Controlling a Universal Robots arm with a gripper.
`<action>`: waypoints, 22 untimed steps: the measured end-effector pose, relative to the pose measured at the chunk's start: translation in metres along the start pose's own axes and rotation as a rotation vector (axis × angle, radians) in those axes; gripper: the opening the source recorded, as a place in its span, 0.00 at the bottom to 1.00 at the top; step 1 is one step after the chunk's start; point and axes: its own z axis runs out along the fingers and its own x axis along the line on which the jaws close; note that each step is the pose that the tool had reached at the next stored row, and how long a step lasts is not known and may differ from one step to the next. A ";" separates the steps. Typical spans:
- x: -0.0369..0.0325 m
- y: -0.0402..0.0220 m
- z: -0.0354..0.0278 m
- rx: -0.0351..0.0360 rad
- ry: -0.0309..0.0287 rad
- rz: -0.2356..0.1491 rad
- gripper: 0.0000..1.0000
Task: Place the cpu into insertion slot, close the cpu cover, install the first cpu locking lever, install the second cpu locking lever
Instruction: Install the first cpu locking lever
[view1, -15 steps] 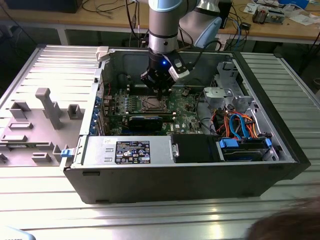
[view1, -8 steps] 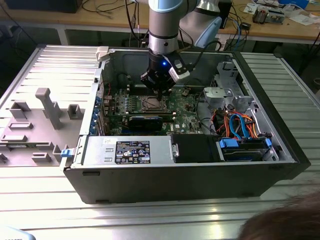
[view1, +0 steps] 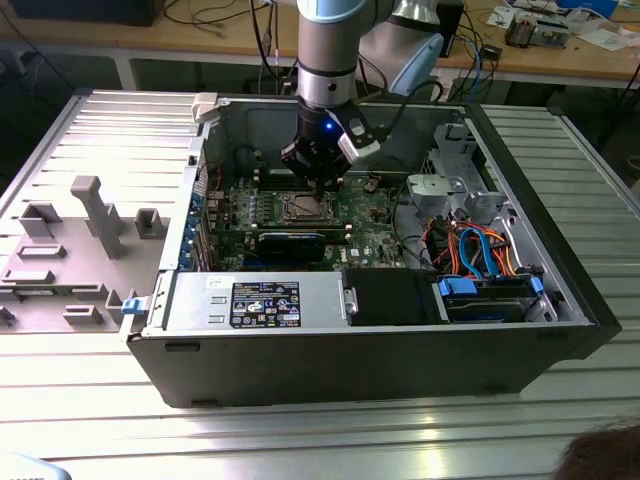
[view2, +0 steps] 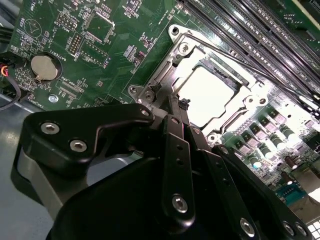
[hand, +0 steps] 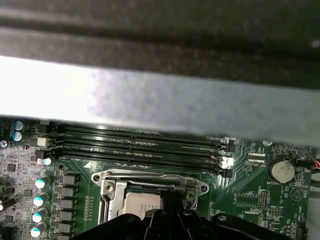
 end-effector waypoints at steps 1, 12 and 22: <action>0.0000 0.0000 -0.0003 0.0000 0.0000 0.000 0.11; 0.0001 -0.0015 -0.0021 -0.0002 -0.0002 0.000 0.11; 0.0002 -0.0026 -0.0031 -0.0001 -0.0001 0.000 0.11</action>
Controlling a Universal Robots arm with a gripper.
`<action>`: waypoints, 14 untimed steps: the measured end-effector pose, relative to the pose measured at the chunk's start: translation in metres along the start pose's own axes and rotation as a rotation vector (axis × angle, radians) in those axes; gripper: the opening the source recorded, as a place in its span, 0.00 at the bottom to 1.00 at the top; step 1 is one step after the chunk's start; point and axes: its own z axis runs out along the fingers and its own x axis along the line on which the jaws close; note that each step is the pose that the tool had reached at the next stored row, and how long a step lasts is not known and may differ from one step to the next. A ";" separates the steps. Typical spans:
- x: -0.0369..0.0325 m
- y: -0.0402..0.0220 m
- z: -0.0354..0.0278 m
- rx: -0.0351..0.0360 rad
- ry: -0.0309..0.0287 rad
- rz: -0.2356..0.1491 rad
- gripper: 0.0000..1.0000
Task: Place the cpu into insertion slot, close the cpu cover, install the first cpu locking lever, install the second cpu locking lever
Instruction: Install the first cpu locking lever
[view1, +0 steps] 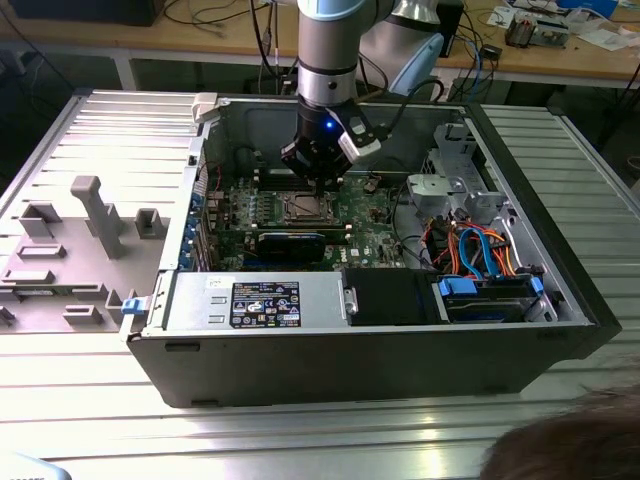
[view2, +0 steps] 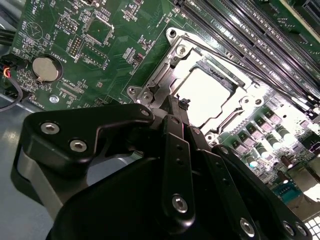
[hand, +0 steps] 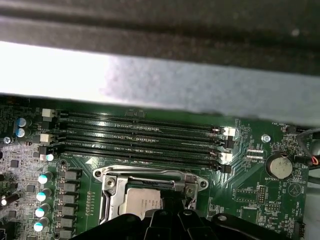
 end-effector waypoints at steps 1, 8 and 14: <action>0.0000 -0.0001 -0.0002 0.0000 0.0000 0.000 0.11; 0.0000 -0.0008 -0.0037 0.0024 0.0003 0.000 0.11; 0.0004 -0.0064 -0.0205 0.0060 -0.0007 0.000 0.11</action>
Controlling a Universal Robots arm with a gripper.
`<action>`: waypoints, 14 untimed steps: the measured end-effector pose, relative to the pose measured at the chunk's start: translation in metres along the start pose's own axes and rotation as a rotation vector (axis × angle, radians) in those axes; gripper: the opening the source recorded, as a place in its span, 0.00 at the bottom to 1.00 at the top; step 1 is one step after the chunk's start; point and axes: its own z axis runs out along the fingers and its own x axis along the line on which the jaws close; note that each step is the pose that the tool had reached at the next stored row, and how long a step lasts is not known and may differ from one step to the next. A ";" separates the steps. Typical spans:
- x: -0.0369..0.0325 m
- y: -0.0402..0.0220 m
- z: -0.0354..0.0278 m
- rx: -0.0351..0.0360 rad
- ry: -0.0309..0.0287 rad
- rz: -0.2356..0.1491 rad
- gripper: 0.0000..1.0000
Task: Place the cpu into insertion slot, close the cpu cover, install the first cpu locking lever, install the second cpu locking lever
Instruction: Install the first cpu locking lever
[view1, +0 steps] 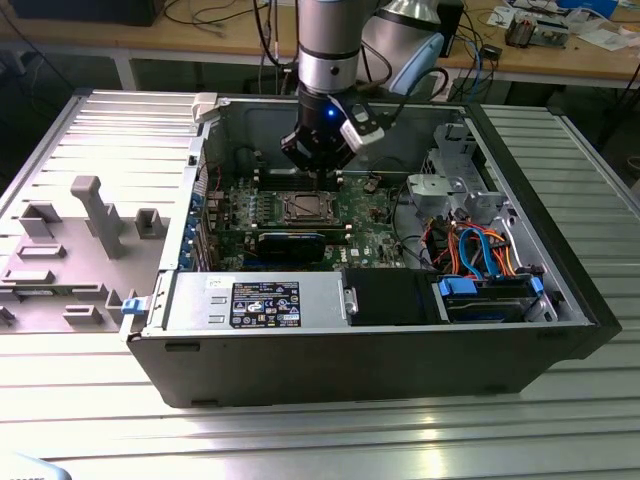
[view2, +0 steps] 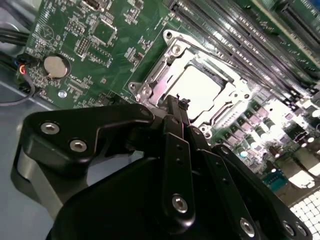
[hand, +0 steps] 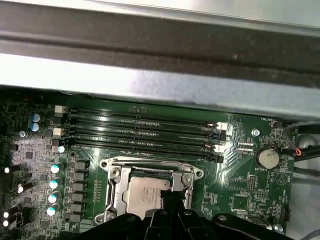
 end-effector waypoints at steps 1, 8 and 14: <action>0.0002 -0.0020 -0.0002 0.0004 -0.0001 0.000 0.11; 0.0017 -0.0127 -0.0047 0.0069 -0.0003 0.000 0.11; 0.0017 -0.0130 -0.0085 0.0069 -0.0007 0.000 0.11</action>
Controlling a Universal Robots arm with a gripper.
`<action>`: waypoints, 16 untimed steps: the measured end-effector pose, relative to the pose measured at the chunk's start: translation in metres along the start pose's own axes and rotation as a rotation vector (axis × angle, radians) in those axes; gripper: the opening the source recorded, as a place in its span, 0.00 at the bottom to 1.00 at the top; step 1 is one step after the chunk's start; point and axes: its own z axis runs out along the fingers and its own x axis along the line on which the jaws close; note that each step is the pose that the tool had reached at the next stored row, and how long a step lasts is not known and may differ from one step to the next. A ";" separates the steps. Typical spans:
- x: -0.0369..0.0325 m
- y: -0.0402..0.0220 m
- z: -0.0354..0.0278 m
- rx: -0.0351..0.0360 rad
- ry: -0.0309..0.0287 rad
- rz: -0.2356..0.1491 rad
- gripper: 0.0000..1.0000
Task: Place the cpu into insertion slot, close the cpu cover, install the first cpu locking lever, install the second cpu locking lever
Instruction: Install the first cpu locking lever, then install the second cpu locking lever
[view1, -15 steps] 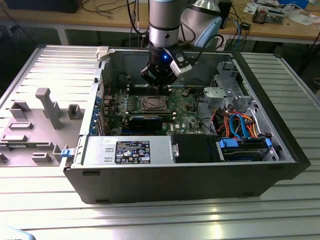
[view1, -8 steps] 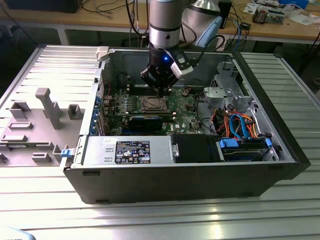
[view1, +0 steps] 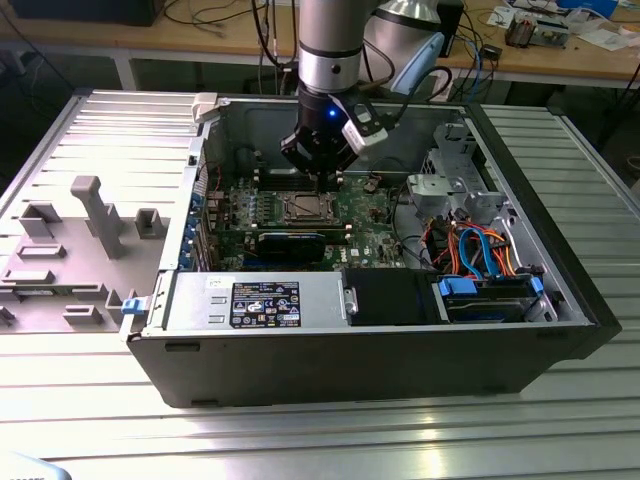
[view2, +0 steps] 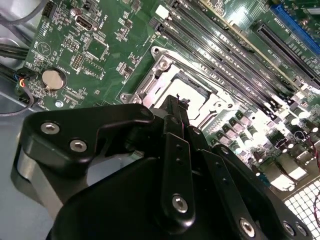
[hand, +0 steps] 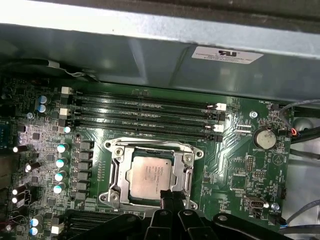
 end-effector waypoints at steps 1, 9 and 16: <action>0.0000 0.0000 0.0000 0.0000 -0.0001 0.000 0.11; 0.0000 -0.0002 -0.0006 0.0001 0.0001 0.000 0.11; 0.0011 -0.0105 -0.0003 -0.0012 -0.0002 0.000 0.11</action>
